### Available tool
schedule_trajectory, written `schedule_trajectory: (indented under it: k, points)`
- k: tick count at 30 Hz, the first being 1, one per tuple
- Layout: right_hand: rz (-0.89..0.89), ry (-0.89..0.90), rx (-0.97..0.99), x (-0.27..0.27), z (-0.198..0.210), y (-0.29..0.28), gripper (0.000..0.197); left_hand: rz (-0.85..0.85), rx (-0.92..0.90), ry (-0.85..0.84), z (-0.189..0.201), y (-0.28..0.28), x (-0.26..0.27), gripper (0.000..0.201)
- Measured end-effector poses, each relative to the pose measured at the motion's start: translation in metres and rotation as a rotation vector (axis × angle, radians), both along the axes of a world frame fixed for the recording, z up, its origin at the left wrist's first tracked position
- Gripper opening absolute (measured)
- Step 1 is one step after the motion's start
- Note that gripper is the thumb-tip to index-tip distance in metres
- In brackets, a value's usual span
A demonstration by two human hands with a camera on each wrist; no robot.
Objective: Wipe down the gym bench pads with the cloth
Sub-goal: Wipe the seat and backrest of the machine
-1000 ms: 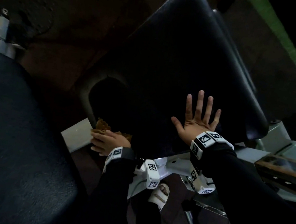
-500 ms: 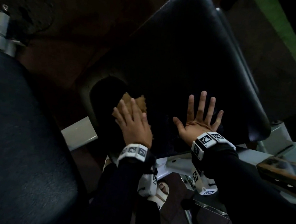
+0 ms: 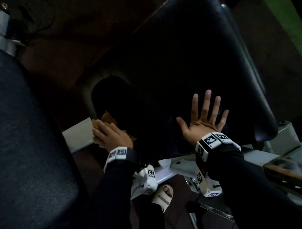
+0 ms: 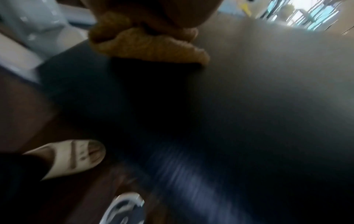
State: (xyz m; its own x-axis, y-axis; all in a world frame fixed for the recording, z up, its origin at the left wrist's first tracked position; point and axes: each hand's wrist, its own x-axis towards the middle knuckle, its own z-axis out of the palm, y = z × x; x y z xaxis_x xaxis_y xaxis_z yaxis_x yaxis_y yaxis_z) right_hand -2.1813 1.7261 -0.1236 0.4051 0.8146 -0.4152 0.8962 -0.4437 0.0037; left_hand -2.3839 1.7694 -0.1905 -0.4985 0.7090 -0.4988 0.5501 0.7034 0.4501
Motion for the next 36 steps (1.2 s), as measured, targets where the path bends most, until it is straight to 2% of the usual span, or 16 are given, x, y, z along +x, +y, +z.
schedule_trajectory:
  k: [2, 5, 11, 13, 15, 18, 21, 23, 27, 29, 36]
  points:
    - [0.0, 0.008, -0.007, 0.0, 0.0, 0.0, 0.084, -0.021, 0.003, 0.021, 0.001, 0.02, 0.004, 0.053]
    - [0.003, 0.004, -0.006, 0.0, 0.001, 0.0, 0.085, -0.139, 0.066, 0.006, 0.006, 0.035, 0.016, 0.054]
    - [0.005, 0.011, -0.018, 0.0, 0.004, 0.0, 0.086, -0.564, 0.245, -0.055, 0.016, -0.011, 0.037, 0.056]
    - [0.004, 0.016, -0.025, 0.0, 0.005, 0.001, 0.086, -0.578, 0.246, -0.073, 0.011, -0.029, 0.028, 0.056]
    - [-0.003, 0.019, -0.032, -0.001, 0.006, 0.001, 0.085, -0.493, 0.218, -0.068, 0.005, -0.035, 0.014, 0.056]
    - [-0.004, 0.01, -0.031, -0.001, 0.006, 0.0, 0.085, -0.325, 0.174, -0.045, 0.001, -0.025, 0.007, 0.056]
    - [-0.004, 0.005, -0.03, -0.001, 0.006, 0.0, 0.085, -0.267, 0.119, -0.002, 0.004, -0.001, 0.015, 0.056]
    - [-0.008, 0.011, -0.034, 0.0, 0.006, 0.0, 0.085, -0.337, 0.128, 0.005, 0.006, 0.016, 0.022, 0.057]
    - [-0.022, 0.004, -0.046, 0.0, 0.004, 0.001, 0.084, -0.638, 0.27, -0.017, 0.016, 0.05, 0.043, 0.057]
    - [-0.029, 0.002, -0.052, 0.0, 0.004, 0.0, 0.084, -0.735, 0.295, 0.019, 0.02, 0.072, 0.051, 0.056]
    - [-0.041, -0.001, -0.066, -0.001, 0.005, 0.0, 0.083, -0.789, 0.308, 0.042, 0.016, 0.145, 0.025, 0.055]
